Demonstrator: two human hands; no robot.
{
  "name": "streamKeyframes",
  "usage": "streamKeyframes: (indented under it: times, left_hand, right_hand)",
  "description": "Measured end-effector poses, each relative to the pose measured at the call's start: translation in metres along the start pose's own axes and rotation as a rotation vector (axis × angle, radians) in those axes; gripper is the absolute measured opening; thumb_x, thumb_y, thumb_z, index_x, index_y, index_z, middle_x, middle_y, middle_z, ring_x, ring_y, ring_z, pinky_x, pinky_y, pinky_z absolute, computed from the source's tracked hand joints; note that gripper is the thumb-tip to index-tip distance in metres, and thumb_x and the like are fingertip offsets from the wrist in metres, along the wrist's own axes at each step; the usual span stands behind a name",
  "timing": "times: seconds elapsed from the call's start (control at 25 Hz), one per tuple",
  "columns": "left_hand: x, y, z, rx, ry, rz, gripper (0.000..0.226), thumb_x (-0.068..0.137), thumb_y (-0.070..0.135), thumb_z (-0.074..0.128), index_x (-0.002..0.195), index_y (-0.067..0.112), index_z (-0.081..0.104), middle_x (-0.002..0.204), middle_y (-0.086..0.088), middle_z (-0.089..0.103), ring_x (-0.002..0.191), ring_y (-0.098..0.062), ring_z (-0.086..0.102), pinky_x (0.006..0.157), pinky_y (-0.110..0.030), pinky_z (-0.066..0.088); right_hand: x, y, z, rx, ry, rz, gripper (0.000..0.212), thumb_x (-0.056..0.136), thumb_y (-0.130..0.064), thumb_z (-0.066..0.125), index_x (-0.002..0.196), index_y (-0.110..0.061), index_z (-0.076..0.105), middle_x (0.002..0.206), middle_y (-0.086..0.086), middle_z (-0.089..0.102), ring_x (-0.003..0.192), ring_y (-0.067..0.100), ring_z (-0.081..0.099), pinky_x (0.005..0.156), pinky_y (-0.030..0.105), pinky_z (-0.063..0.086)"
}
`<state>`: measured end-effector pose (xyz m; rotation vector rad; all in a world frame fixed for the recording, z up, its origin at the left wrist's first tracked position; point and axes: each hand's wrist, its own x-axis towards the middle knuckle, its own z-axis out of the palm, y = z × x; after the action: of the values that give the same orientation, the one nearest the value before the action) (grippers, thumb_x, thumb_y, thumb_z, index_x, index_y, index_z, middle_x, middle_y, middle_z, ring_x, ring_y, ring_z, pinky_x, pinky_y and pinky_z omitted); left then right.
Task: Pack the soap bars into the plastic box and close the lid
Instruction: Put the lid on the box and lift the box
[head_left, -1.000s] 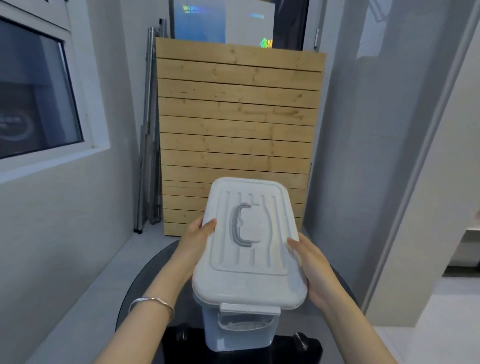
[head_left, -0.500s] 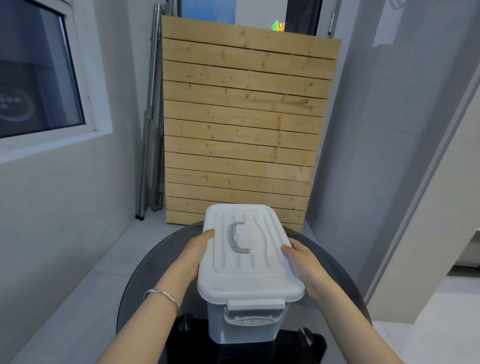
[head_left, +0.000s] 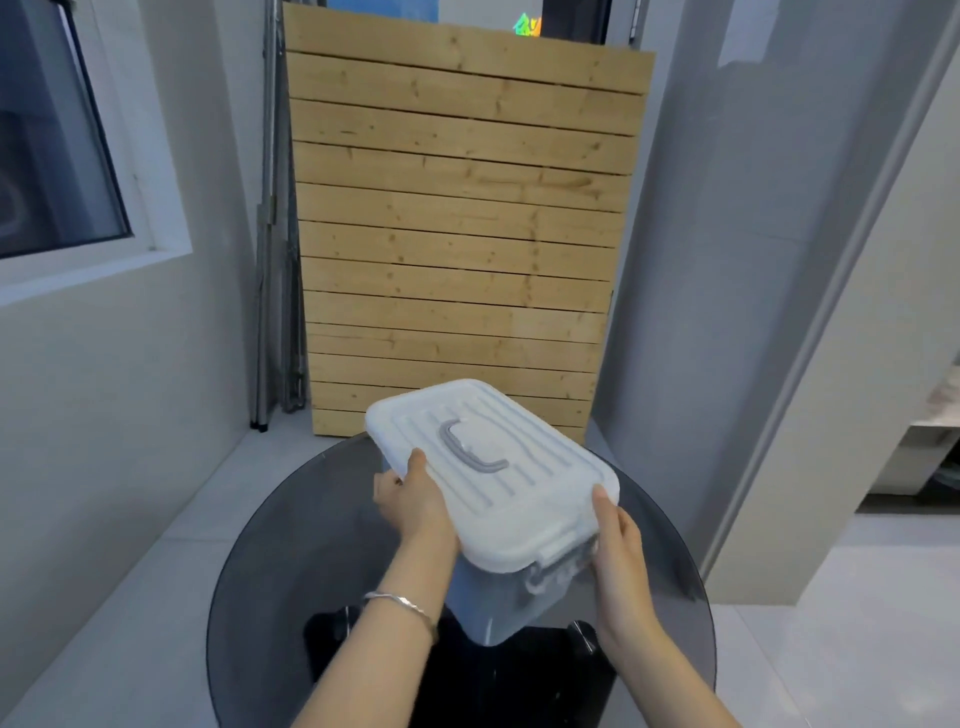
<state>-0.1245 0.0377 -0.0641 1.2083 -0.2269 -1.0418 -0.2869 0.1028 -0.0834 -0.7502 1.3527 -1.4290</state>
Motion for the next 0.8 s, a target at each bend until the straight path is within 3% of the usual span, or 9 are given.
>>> streamKeyframes:
  times: [0.04,0.12,0.2,0.28,0.36,0.48,0.56,0.64,0.8]
  left_hand:
    - [-0.012,-0.009,0.012,-0.053,0.047,0.022,0.027,0.089,0.025,0.055,0.103,0.002,0.053,0.139,-0.013,0.047,0.108,-0.034,0.057,0.089,-0.045,0.05]
    - [-0.034,-0.022,0.035,-0.115,0.079,0.058,0.035,0.091,0.029,0.05,0.113,0.001,0.047,0.147,-0.01,0.031,0.115,-0.035,0.052,0.093,-0.047,0.047]
    - [-0.042,-0.029,0.046,-0.143,0.076,0.063,0.046,0.092,0.029,0.049,0.127,0.0,0.041,0.146,-0.008,0.025,0.116,-0.033,0.049,0.091,-0.041,0.046]
    - [-0.036,-0.034,0.042,-0.098,0.069,0.074,0.046,0.088,0.03,0.054,0.124,0.002,0.045,0.141,-0.008,0.028,0.114,-0.032,0.049,0.088,-0.042,0.048]
    - [-0.021,-0.033,0.03,-0.037,0.089,0.127,0.044,0.08,0.029,0.062,0.115,0.005,0.048,0.134,-0.01,0.034,0.108,-0.03,0.05,0.088,-0.045,0.05]
    - [0.011,-0.015,0.014,-0.024,0.068,0.178,0.061,0.074,0.024,0.069,0.124,0.01,0.038,0.134,-0.01,0.038,0.107,-0.026,0.051,0.095,-0.04,0.045]
    - [0.036,0.003,0.007,0.062,0.003,0.133,0.063,0.075,0.026,0.067,0.128,0.006,0.039,0.133,-0.011,0.047,0.107,-0.025,0.052,0.091,-0.036,0.044]
    - [0.061,0.016,0.003,0.172,-0.073,0.069,0.053,0.077,0.031,0.064,0.12,0.004,0.051,0.127,-0.013,0.057,0.098,-0.025,0.054,0.084,-0.035,0.043]
    - [0.084,0.04,-0.002,0.331,-0.27,-0.1,0.052,0.081,0.042,0.057,0.124,0.013,0.053,0.122,-0.013,0.06,0.083,-0.022,0.052,0.074,-0.033,0.041]
  right_hand:
    - [-0.001,0.003,-0.002,0.045,-0.029,0.045,0.066,0.079,-0.054,0.064,0.133,-0.019,0.05,0.128,-0.002,0.063,0.118,0.02,0.058,0.104,0.044,0.043]
    - [-0.002,-0.001,-0.005,0.168,-0.12,0.153,0.052,0.076,-0.048,0.068,0.121,-0.022,0.062,0.114,-0.003,0.073,0.108,0.017,0.065,0.099,0.039,0.047]
    - [-0.003,-0.008,-0.004,0.303,-0.136,0.211,0.033,0.081,-0.039,0.068,0.11,-0.022,0.066,0.102,-0.002,0.076,0.093,0.012,0.068,0.08,0.029,0.052]
    - [0.0,-0.01,-0.003,0.352,-0.033,0.119,0.03,0.084,-0.025,0.068,0.113,-0.019,0.063,0.102,-0.001,0.073,0.083,0.01,0.068,0.065,0.022,0.052]
    - [0.001,-0.012,0.002,0.265,0.102,-0.023,0.05,0.084,-0.015,0.069,0.131,-0.017,0.051,0.121,0.0,0.066,0.104,0.015,0.065,0.079,0.026,0.053]
    - [0.002,-0.015,0.014,0.095,0.154,-0.155,0.067,0.085,-0.008,0.064,0.145,-0.02,0.035,0.135,0.001,0.056,0.123,0.022,0.054,0.103,0.041,0.045]
    - [0.003,-0.015,0.02,0.035,0.169,-0.192,0.068,0.087,-0.007,0.059,0.147,-0.02,0.031,0.138,0.001,0.053,0.125,0.022,0.051,0.106,0.044,0.043]
    - [0.006,-0.015,0.022,0.022,0.202,-0.193,0.067,0.088,-0.007,0.057,0.148,-0.022,0.03,0.139,0.0,0.051,0.126,0.023,0.05,0.106,0.046,0.043]
    - [0.011,-0.015,0.02,0.021,0.227,-0.179,0.066,0.086,-0.009,0.058,0.146,-0.023,0.035,0.136,0.0,0.055,0.122,0.022,0.054,0.103,0.042,0.045]
